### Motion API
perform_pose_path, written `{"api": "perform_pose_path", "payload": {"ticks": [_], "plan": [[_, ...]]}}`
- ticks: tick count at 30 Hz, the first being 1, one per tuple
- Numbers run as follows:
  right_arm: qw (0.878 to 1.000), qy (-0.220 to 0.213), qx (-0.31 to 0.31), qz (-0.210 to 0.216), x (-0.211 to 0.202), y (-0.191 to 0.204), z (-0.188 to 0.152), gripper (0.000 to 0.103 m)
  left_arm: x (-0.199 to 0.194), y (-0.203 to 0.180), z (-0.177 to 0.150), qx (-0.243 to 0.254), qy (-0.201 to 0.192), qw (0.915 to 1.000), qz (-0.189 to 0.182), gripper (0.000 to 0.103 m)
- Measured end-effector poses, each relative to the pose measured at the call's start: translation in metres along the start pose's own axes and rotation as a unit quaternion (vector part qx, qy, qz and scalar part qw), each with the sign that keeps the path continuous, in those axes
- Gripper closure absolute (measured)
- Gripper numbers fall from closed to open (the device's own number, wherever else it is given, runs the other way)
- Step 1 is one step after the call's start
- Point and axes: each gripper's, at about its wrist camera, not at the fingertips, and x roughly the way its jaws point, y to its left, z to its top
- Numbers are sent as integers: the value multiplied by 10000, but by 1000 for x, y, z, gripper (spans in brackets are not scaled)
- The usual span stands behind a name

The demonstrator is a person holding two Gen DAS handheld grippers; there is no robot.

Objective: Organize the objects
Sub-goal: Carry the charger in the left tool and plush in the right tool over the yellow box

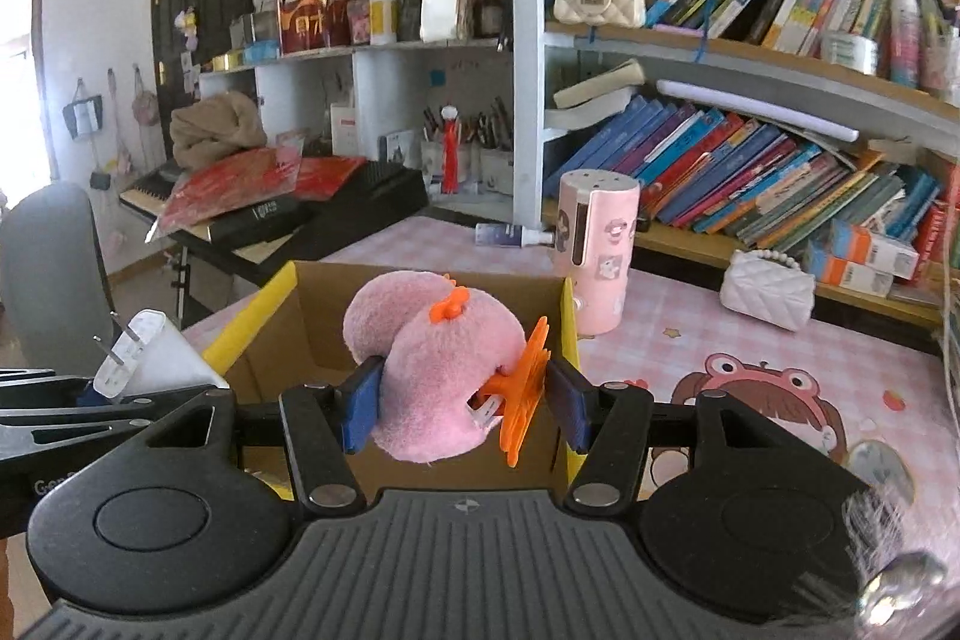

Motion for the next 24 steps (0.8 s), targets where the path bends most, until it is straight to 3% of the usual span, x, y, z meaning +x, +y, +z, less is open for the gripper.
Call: {"api": "perform_pose_path", "payload": {"ticks": [14, 24], "plan": [[9942, 720, -711, 374, 83, -17, -3, 48, 65, -13, 4, 53, 616, 9974, 357, 78], [9781, 1011, -1699, 656, 114, -11, -8, 48, 94, -20, 1, 159, 1078, 9924, 568, 78]]}}
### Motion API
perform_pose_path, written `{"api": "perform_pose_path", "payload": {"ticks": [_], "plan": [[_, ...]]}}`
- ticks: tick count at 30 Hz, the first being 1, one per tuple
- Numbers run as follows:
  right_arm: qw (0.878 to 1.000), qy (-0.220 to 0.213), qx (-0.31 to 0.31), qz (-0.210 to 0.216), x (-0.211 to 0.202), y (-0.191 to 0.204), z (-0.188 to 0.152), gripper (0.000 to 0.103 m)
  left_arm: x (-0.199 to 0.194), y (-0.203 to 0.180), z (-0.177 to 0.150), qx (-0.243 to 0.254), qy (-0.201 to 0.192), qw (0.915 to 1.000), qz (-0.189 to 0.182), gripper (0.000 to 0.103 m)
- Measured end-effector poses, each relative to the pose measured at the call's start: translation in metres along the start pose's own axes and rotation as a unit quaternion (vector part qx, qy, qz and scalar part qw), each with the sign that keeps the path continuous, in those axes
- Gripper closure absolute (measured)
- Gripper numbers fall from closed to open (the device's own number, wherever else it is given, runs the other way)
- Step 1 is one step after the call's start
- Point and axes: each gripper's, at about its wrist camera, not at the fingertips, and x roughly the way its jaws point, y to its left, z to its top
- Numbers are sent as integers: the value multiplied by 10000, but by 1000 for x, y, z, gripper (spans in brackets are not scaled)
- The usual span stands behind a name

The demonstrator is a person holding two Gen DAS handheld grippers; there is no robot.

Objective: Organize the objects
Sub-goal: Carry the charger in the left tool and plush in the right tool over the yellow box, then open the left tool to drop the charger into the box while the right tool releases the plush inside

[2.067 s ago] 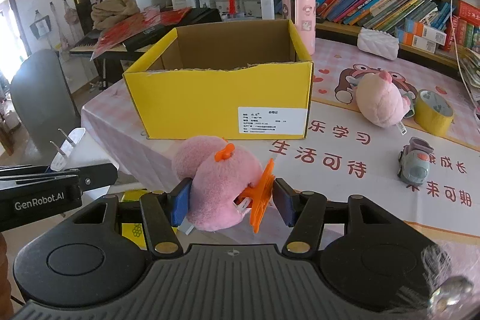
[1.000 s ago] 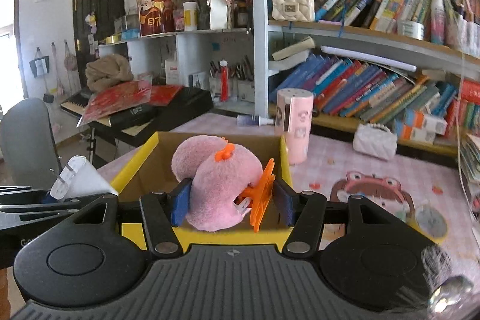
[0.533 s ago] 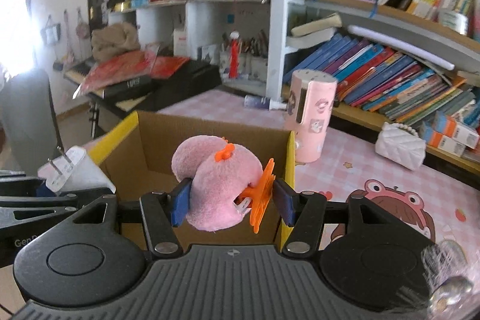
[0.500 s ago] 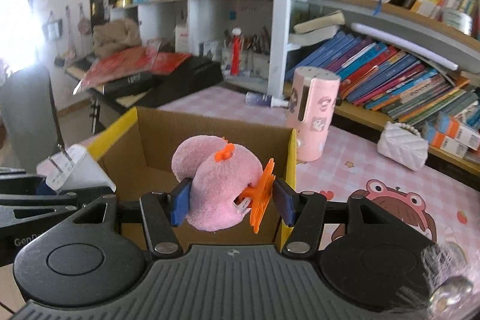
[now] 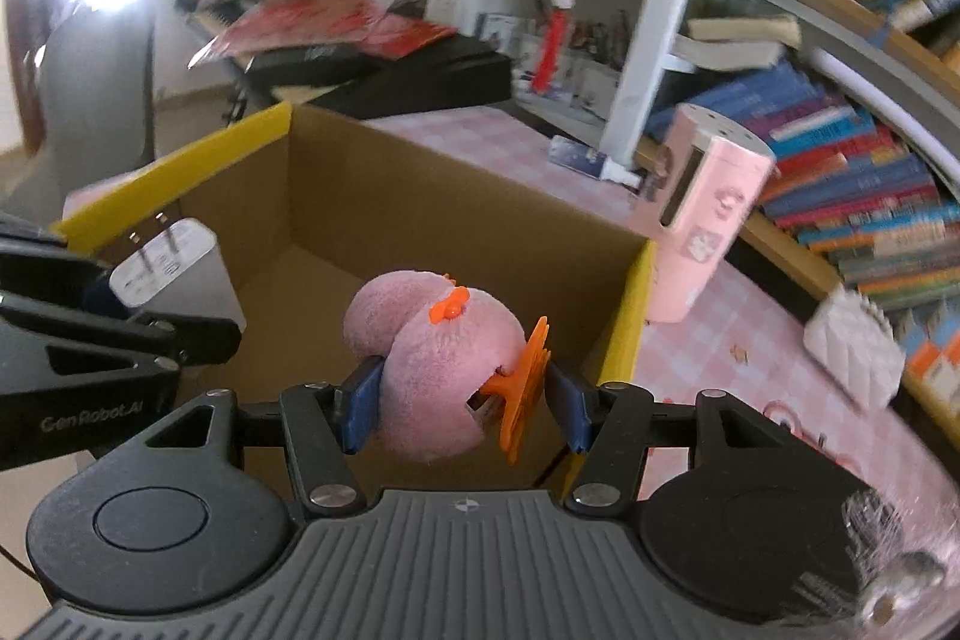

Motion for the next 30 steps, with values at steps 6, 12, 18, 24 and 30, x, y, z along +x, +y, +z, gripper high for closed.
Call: {"api": "perform_pose_path", "payload": {"ticks": [6, 12, 18, 24, 30], "plan": [[9984, 158, -519, 167, 9, 5, 1, 48, 9, -4, -1, 17, 184, 9998, 53, 78], [9967, 395, -630, 320, 13, 6, 1, 48, 15, -6, -3, 4, 335, 9994, 78, 78], [9958, 498, -696, 332, 15, 8, 2, 47, 17, -8, -6, 29, 391, 9991, 136, 78], [9956, 505, -713, 331, 15, 8, 2, 47, 17, -8, -5, 14, 383, 9991, 164, 78], [9957, 495, -702, 347, 14, 8, 1, 46, 13, -8, -4, -44, 271, 9994, 205, 78]]}}
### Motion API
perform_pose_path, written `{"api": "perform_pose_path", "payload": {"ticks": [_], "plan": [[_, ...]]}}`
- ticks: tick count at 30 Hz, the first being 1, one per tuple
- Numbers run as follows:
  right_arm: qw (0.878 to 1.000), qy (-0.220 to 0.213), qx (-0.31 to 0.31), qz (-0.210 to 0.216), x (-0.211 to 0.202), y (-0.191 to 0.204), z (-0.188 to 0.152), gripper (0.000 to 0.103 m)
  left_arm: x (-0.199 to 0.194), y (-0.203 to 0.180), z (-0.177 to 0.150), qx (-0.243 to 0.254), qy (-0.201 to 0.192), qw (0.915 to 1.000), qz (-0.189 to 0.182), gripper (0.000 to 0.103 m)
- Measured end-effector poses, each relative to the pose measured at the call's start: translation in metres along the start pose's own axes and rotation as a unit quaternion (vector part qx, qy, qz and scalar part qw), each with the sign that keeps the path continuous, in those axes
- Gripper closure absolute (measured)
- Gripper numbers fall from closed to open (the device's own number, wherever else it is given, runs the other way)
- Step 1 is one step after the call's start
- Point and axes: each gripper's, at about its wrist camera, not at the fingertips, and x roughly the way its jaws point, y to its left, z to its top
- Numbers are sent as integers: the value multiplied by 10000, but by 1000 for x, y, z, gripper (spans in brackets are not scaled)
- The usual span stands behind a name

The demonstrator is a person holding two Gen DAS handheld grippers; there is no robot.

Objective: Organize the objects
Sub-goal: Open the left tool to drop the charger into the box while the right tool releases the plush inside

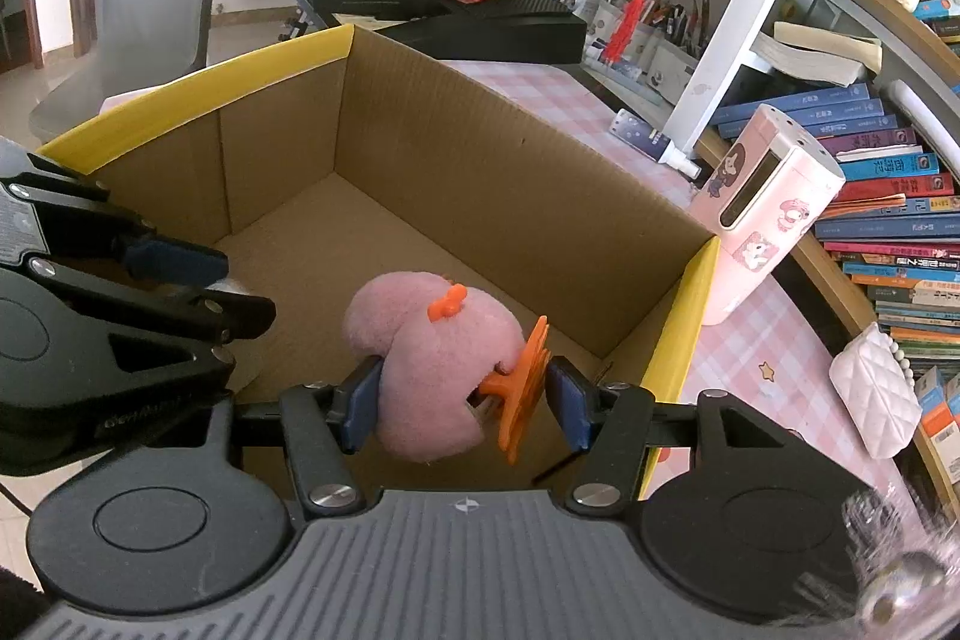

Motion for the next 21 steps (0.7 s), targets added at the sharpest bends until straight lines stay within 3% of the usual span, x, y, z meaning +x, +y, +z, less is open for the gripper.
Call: {"api": "perform_pose_path", "payload": {"ticks": [9, 14, 16, 21], "plan": [[9992, -287, 284, 47, -8, -7, -2, 42, -20, 4, 4, -165, -410, 9990, 13, 74], [9972, -556, 504, -75, -24, -9, -3, 40, -37, 4, 4, -238, -743, 9969, 94, 61], [9955, -683, 642, -164, -31, -11, -4, 39, -44, 6, 3, -301, -880, 9956, 133, 51], [9898, -968, 985, -343, -49, -17, -6, 34, -54, 8, -2, -394, -1033, 9938, 109, 45]]}}
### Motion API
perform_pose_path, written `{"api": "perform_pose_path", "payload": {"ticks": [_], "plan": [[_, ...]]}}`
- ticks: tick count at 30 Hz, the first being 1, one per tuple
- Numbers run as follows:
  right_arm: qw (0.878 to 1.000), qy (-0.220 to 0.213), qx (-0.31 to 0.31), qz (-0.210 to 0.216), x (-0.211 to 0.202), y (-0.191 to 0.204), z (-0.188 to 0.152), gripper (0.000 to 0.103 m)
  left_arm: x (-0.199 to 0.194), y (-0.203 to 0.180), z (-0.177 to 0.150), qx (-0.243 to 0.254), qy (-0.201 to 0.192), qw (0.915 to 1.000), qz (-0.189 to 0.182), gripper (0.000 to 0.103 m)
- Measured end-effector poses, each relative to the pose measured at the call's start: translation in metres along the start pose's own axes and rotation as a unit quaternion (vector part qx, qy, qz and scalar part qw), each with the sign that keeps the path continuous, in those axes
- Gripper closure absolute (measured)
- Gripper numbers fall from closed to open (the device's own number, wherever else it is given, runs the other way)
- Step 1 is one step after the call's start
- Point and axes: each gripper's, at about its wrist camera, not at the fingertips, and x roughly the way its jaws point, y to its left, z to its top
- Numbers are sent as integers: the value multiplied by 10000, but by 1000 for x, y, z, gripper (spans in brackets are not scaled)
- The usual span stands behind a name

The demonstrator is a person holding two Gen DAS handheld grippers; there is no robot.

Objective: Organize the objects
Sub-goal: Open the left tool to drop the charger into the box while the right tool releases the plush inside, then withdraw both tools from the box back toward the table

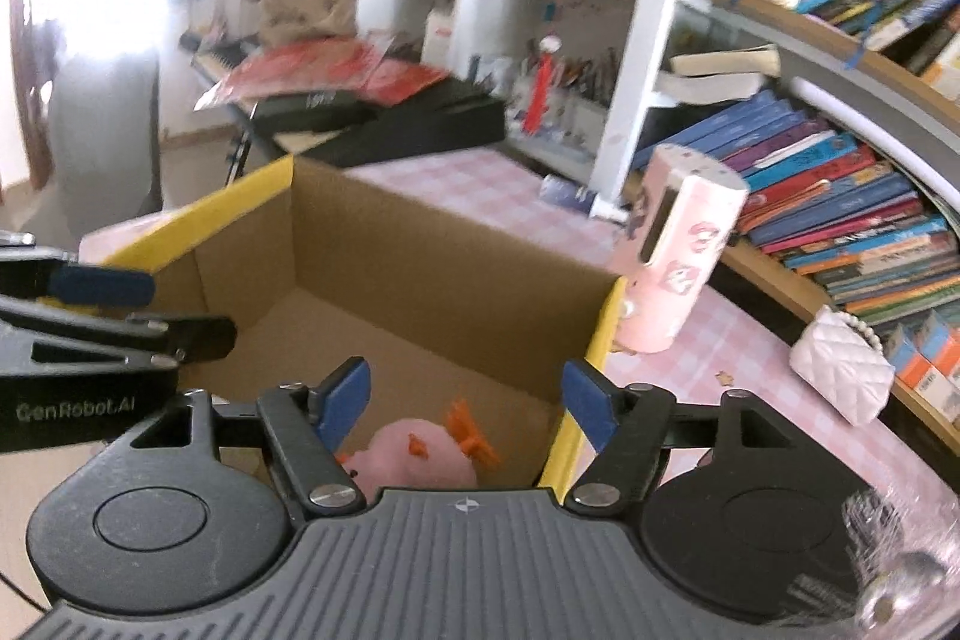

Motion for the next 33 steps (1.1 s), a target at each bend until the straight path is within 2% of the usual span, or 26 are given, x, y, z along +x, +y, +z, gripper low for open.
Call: {"api": "perform_pose_path", "payload": {"ticks": [7, 9, 14, 23, 33], "plan": [[9985, -241, 318, -366, -28, 4, -5, 31, -20, 4, -6, 40, -217, 9997, -84, 29], [9974, -288, 440, -484, -37, 5, -9, 27, -27, 6, -7, 49, -281, 9995, -120, 28], [9940, -229, 824, -689, -52, 10, -19, 27, -40, 15, -15, -12, -283, 9995, -150, 27], [9918, -119, 967, -832, -76, 33, -39, 23, -61, 25, -35, 72, -224, 9996, -171, 24], [9821, 403, 1360, -1236, -96, 65, -75, 19, -82, 36, -73, 210, 164, 9996, -110, 21]]}}
